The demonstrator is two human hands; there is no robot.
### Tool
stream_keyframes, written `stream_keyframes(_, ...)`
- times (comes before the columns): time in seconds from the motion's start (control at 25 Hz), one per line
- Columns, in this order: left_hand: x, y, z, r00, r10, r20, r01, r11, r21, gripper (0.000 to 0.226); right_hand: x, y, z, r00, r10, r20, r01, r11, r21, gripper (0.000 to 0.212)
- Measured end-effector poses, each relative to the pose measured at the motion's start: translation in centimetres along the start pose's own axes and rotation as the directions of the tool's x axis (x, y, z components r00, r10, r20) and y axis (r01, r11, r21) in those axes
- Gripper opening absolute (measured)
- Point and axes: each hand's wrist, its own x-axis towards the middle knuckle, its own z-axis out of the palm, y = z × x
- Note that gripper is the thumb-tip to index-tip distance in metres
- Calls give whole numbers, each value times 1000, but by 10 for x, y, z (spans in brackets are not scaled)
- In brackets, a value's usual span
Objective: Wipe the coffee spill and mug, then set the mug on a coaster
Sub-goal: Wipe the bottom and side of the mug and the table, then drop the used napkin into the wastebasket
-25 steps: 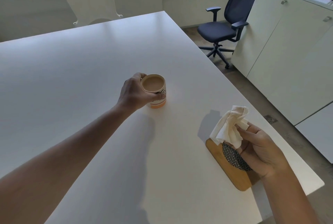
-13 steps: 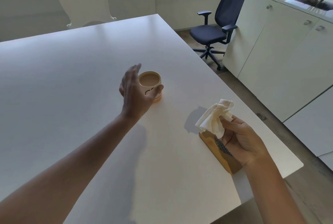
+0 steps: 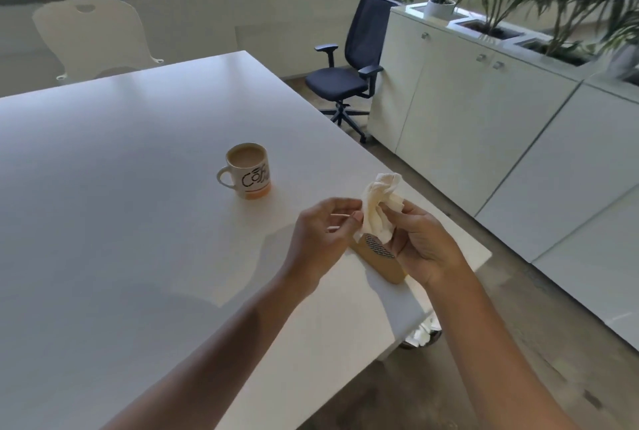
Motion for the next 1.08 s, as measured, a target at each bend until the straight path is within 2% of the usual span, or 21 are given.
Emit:
stream_keyframes(0.24, 11, 29, 69, 993, -9, 116, -1, 996, 90, 29, -6, -35, -53, 967, -150, -207, 130, 986, -108, 61)
stream_keyframes(0.32, 24, 34, 105, 989, -27, 145, 6, 990, 142, 27, -1, -51, -87, 942, -192, -274, 167, 980, -112, 48)
stream_keyframes(0.44, 49, 35, 169, 983, -72, 168, 49, 990, 132, 20, 9, -80, -145, 900, -233, -369, 190, 971, -148, 33)
stream_keyframes(0.56, 77, 30, 230, 980, -63, 191, 23, 978, 207, 17, 19, -107, -197, 879, -251, -405, 183, 962, -201, 32)
stream_keyframes(0.72, 108, 20, 304, 960, -151, 237, 63, 938, 340, 15, 36, -128, -268, 872, -217, -439, 133, 968, -214, 26)
stream_keyframes(0.84, 126, 14, 338, 940, -197, 277, 29, 859, 512, 21, 53, -127, -309, 874, -174, -453, 75, 970, -230, 26)
stream_keyframes(0.96, 137, 3, 353, 913, -297, 280, 28, 730, 683, 24, 72, -112, -334, 876, -142, -460, 22, 966, -257, 24)
stream_keyframes(1.08, 142, -10, 357, 873, -415, 257, 36, 581, 813, 18, 84, -82, -357, 887, -81, -454, -122, 908, -402, 28)
